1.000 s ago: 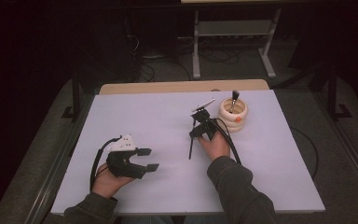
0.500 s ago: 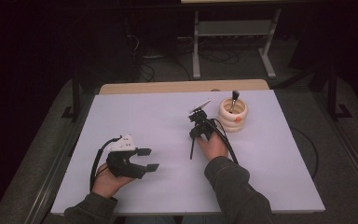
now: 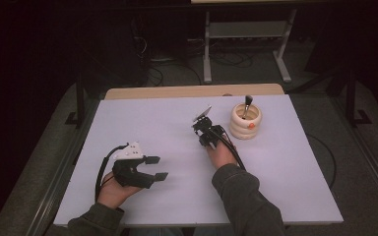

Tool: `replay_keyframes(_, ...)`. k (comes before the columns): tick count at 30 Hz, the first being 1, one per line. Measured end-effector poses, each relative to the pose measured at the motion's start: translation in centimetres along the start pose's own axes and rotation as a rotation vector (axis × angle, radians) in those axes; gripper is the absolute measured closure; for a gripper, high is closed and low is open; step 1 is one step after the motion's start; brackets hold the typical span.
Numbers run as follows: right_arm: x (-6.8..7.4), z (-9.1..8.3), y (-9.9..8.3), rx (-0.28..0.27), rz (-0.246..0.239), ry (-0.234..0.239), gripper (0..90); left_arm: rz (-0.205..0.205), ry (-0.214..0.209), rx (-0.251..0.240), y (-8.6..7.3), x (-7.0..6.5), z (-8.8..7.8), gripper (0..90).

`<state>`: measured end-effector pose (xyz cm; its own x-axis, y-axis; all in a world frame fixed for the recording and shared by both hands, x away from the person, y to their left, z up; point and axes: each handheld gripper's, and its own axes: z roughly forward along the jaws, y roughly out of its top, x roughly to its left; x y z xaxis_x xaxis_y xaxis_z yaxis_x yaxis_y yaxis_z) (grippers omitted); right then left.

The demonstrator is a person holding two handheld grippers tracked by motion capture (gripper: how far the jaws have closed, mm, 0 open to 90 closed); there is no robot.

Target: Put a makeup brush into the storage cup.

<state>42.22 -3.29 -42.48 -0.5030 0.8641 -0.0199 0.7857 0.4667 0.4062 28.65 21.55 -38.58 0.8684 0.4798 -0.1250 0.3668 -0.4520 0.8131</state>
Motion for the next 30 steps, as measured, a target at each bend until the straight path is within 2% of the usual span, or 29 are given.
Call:
replay_keyframes(7, -1.1, -0.2, -0.2, 0.003, 0.020, 0.083, 84.9, -0.009, 0.002, 0.002, -0.1, 0.2, -0.1, 34.3)
replay_keyframes(14, -2.3, -1.5, -0.8, -0.049, 0.034, 0.152, 85.0, -0.009, 0.003, 0.007, -0.1, 0.2, 0.1, 34.3)
replay_keyframes(16, -2.4, -2.0, -1.1, -0.073, 0.048, 0.187, 85.0, -0.009, 0.002, 0.004, -0.1, 0.2, 0.1, 34.3)
replay_keyframes(18, -2.6, -2.5, -1.3, -0.093, 0.035, 0.210, 84.9, -0.012, -0.005, -0.001, -0.1, 0.1, 0.1, 34.3)
replay_keyframes(22, -2.7, -3.8, -2.0, -0.143, 0.044, 0.275, 85.0, -0.018, -0.021, -0.004, 0.1, 0.0, 0.2, 34.5)
replay_keyframes(28, -3.0, -5.8, -3.5, -0.234, 0.017, 0.355, 84.9, -0.017, -0.039, 0.004, 0.3, -0.1, 0.6, 34.8)
replay_keyframes(29, -3.0, -6.0, -3.6, -0.243, 0.012, 0.357, 84.9, -0.007, -0.039, 0.009, 0.4, -0.2, 0.7, 34.8)
replay_keyframes(30, -2.9, -6.4, -3.9, -0.261, 0.001, 0.366, 84.9, -0.013, -0.045, 0.003, 0.5, -0.3, 0.8, 34.9)
